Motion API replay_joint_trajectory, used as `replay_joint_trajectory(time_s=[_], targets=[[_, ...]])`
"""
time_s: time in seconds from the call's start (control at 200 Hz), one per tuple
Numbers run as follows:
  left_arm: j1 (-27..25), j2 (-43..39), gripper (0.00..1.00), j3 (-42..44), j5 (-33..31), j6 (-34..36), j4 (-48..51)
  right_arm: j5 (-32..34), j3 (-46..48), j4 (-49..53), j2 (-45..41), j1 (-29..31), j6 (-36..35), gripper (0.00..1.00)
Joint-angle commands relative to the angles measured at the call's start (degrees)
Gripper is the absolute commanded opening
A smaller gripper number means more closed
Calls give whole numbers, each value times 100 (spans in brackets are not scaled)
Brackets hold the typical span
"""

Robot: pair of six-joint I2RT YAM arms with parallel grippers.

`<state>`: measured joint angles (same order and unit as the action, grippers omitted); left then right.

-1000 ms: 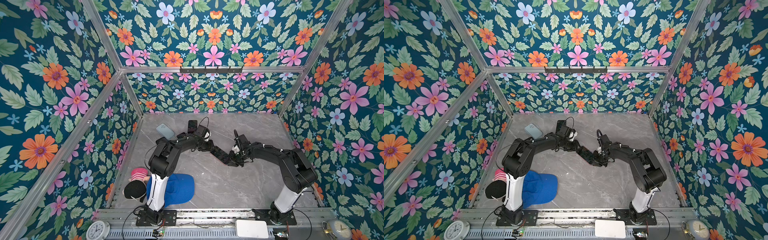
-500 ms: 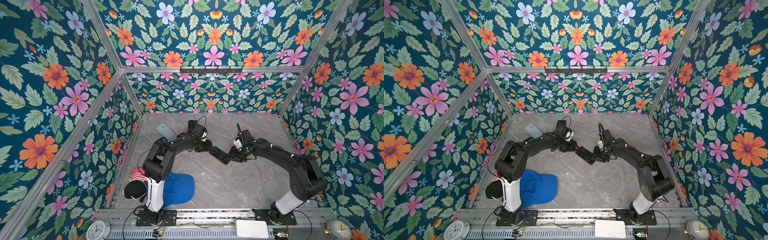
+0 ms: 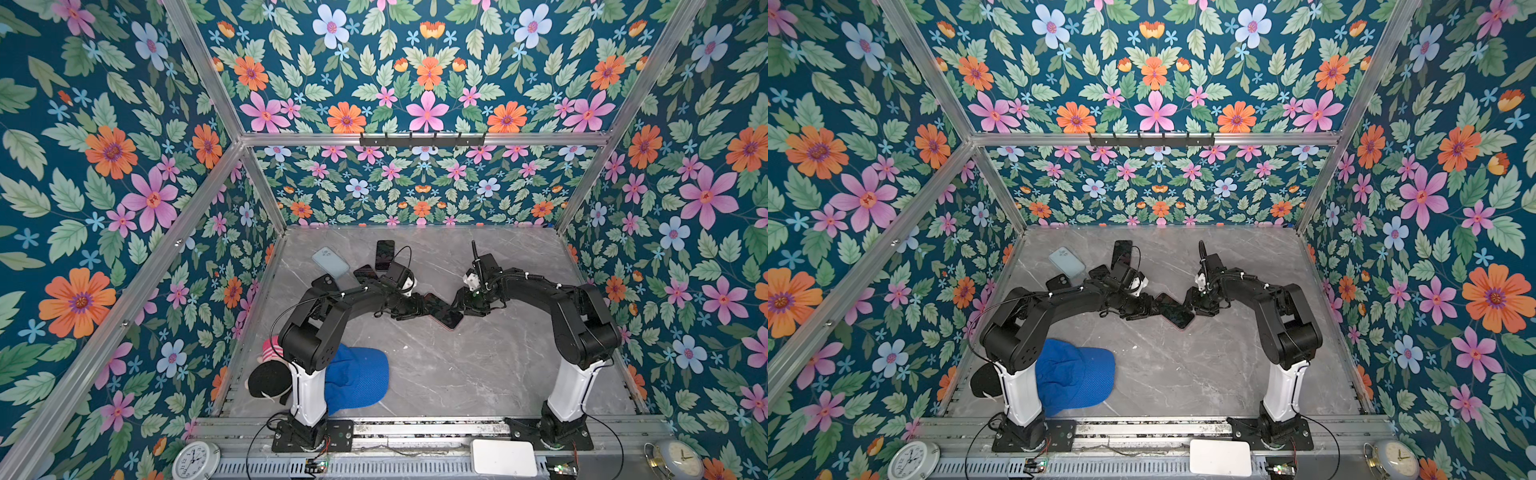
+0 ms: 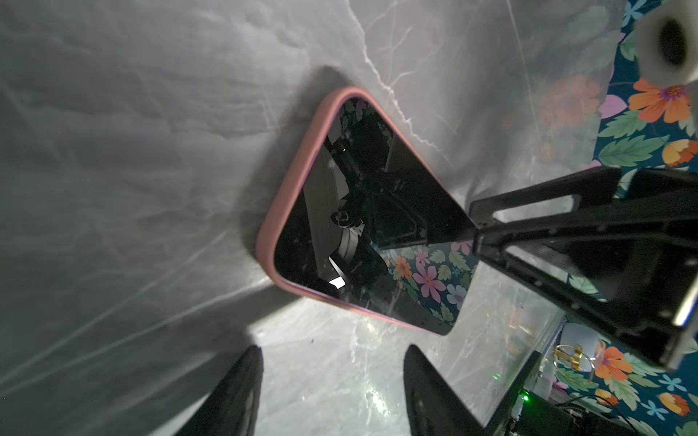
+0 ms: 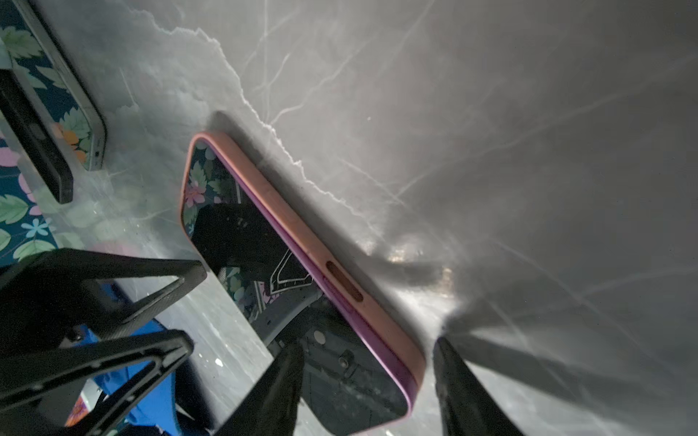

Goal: Put the phone into the phone case

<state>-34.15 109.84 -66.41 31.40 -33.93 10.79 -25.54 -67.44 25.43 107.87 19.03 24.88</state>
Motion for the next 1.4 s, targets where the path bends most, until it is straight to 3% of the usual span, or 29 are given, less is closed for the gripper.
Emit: replay_joint_trajectory(time_s=[0.0,0.315,0.64,0.97,1.395], targets=[[-4,34,61,5,146,-87,-243,-365,104,-210,40,4,-123,54],[3,289,60,-102,248,-53,-306,-728,525,-467,-64,232,116,44],[22,393,46,-205,158,113,-113,-935,915,-896,-241,607,620,39],[101,521,41,-355,153,190,-94,-571,587,-571,-130,536,427,39],[119,627,37,-407,168,255,-9,-618,132,-546,330,257,438,36]])
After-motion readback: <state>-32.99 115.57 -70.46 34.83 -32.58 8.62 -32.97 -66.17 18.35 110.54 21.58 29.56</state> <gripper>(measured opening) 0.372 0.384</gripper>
